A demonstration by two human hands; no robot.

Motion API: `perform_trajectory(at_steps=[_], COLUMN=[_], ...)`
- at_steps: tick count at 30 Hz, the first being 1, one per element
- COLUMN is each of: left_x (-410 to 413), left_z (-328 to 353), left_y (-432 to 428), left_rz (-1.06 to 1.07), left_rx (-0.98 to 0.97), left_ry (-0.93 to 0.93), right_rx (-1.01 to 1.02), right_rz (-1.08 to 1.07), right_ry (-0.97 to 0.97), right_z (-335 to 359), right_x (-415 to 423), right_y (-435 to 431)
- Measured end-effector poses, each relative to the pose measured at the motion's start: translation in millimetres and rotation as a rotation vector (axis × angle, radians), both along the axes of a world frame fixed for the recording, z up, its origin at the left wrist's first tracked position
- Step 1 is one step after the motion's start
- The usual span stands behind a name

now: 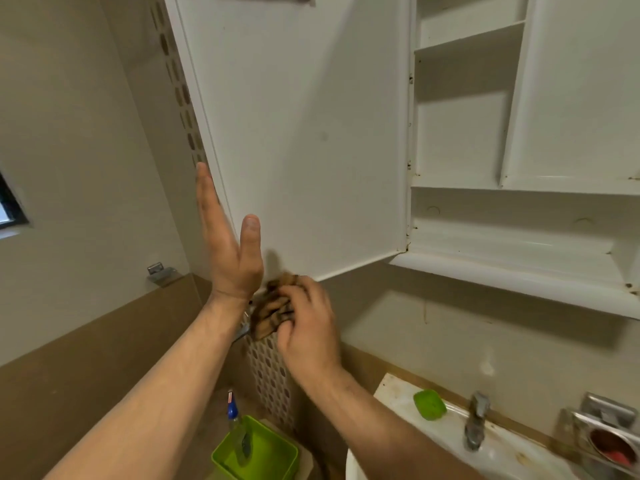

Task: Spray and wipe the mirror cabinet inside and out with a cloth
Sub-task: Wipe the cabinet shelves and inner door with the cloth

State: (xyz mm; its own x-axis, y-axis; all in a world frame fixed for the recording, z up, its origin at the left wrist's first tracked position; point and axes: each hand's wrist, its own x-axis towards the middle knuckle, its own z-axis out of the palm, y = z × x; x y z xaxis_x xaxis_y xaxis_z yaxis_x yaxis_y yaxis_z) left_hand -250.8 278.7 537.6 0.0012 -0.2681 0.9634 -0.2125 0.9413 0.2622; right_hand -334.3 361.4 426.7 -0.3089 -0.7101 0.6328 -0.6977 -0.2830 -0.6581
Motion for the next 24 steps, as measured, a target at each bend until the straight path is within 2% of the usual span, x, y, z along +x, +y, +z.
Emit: perform_trajectory(at_steps=[4,8,10,14,17,20,24], left_x=[1.9,9.7,14.0,23.0,27.3,29.9,34.7], left_z=[-4.6,-10.7,-12.2,-7.6,-9.3,-9.4,-13.4], left_y=[0.4,0.1,0.9,1.3,1.7,5.7,9.3], left_rz=[0.056,0.145,0.171,0.137,0.028,-0.076,-0.056], left_rx=[0.029,0.078,0.07,0.1,0.184,0.276,0.298], left_ry=[-0.048,-0.03,-0.022,0.015,0.032,0.043,-0.027], right_rx=[0.034,0.072,-0.037,-0.338,-0.422,-0.414,-0.339], right_rz=[0.18,0.145,0.099,0.07,0.061,0.086,0.21], right_ry=[-0.158,-0.154,-0.17,-0.043,0.046,0.314,0.538], right_z=[13.2,34.5,64.9,144.1,173.6,143.8,34.0], right_x=[-8.5,-45.3,-54.9,-48.6,-23.3,-3.6,-24.2], right_y=[19.3,33.7,26.9,-4.7,-26.7,-37.8,-29.4])
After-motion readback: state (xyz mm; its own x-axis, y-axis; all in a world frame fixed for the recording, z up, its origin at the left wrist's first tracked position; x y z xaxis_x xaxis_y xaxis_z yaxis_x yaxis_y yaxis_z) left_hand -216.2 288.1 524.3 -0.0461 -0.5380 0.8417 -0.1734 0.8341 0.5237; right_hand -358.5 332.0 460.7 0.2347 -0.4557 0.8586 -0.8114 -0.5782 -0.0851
